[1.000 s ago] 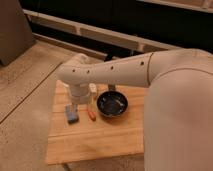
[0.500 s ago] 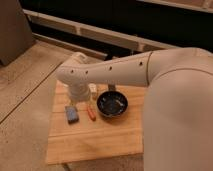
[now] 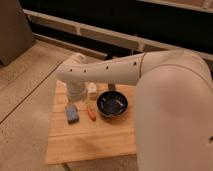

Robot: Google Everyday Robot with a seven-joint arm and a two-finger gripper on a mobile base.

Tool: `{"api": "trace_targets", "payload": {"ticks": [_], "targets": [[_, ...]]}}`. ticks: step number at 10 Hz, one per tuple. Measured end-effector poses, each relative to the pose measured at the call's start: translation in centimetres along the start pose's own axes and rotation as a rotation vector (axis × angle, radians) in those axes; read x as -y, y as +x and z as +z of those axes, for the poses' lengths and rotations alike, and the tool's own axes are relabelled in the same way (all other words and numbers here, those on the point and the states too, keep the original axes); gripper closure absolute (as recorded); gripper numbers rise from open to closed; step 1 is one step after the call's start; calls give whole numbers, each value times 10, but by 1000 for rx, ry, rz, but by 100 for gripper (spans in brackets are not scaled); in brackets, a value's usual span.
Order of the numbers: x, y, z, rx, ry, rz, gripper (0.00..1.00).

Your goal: Place the white sponge in the ceramic bowl

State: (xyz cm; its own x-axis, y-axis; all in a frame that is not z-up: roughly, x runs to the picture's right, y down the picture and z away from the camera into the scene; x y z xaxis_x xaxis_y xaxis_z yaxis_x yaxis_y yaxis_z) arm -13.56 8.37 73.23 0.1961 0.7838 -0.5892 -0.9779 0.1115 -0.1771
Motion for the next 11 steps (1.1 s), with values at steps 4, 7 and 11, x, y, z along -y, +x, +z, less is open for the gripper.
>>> {"api": "trace_targets", "payload": {"ticks": [4,7,11], "targets": [[1,-2,-1,11,11,-10,35],[-8,-19,-6,110,110,-124,35],[-29,-33,-2,200,244,-233,35]]}}
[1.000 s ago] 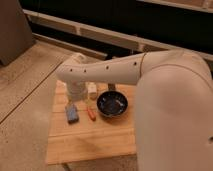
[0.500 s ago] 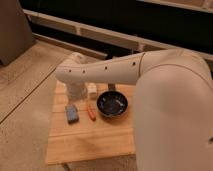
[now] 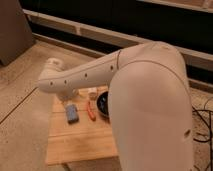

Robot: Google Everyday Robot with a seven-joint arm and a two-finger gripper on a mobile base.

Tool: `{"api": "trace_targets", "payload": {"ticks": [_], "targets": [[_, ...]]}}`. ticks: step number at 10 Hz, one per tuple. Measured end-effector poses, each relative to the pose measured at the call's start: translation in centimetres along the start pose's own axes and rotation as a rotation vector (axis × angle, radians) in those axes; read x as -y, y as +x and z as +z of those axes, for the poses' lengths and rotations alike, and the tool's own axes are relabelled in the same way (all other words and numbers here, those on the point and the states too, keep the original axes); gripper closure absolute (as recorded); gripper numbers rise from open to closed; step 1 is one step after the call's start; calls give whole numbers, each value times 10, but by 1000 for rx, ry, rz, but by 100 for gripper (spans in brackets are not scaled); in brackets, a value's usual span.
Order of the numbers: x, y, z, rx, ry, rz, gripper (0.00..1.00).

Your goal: Place the white sponge in the ceramic bowl

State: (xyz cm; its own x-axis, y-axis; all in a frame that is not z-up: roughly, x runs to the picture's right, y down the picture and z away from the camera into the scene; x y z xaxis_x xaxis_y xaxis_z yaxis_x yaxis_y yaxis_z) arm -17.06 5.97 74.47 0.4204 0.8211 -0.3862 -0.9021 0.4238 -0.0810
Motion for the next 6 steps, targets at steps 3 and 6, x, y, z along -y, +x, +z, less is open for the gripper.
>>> {"api": "trace_targets", "payload": {"ticks": [3,6], "targets": [[-21,-16,7,3,-92,57,35],[-27,-45,14,33,-257,143,35]]}}
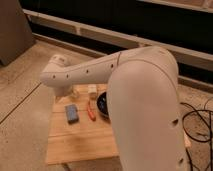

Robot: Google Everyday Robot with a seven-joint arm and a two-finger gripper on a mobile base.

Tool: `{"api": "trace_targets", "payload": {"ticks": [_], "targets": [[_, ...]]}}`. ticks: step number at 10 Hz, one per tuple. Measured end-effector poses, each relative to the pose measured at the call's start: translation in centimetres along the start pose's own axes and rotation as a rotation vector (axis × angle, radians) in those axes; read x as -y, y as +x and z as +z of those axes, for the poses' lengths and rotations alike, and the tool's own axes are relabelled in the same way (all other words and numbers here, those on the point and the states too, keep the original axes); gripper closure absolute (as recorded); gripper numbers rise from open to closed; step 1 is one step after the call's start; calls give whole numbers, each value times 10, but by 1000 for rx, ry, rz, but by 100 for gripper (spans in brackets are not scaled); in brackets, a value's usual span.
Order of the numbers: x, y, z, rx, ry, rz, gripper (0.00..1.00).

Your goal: Place the white sponge in the ceramic bowl

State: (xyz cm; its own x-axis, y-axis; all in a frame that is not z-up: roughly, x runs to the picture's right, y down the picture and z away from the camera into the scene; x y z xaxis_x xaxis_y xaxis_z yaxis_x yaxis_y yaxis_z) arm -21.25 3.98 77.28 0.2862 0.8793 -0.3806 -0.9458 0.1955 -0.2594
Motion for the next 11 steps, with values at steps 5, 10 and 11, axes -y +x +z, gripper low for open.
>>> {"api": "trace_targets", "payload": {"ticks": [5,10,11], "targets": [[26,10,59,-180,40,-69,35],[12,26,100,-377,220,-250,35],[14,26,108,-401,234,-237,35]]}}
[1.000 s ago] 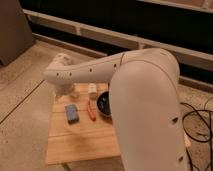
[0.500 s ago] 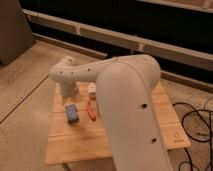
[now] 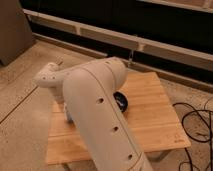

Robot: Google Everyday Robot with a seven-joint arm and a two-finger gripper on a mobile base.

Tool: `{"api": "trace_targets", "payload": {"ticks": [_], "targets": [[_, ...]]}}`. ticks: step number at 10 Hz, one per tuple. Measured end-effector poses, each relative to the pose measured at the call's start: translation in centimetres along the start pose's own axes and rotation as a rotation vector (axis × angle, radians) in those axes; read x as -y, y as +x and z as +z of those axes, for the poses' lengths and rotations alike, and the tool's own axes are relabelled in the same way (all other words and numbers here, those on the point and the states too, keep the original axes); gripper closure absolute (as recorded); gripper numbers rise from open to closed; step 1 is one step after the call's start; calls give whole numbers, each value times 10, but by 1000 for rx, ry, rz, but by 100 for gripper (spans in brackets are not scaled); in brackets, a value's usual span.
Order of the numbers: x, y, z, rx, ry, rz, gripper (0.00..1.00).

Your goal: Place the white sponge in the ceramic bowl

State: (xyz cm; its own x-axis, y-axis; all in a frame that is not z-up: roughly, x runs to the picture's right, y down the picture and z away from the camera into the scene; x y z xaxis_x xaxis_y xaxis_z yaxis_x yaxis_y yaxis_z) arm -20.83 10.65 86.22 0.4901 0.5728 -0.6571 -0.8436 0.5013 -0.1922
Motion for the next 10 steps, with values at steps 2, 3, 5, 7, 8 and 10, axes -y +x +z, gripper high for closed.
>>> {"api": "trace_targets", "payload": {"ticks": [2,3,5,7,8,10], "targets": [[-2,-4,9,-28,-33,33,35],[-6,-10,12,-22,-88,61,35],[-10,-17,13,-7,-180,95,35],[-8,-15,19,-22,-214,94,35],[-6,-12,22,-38,-217,84,35],[-6,-9,26,-58,-220,38,35]]}}
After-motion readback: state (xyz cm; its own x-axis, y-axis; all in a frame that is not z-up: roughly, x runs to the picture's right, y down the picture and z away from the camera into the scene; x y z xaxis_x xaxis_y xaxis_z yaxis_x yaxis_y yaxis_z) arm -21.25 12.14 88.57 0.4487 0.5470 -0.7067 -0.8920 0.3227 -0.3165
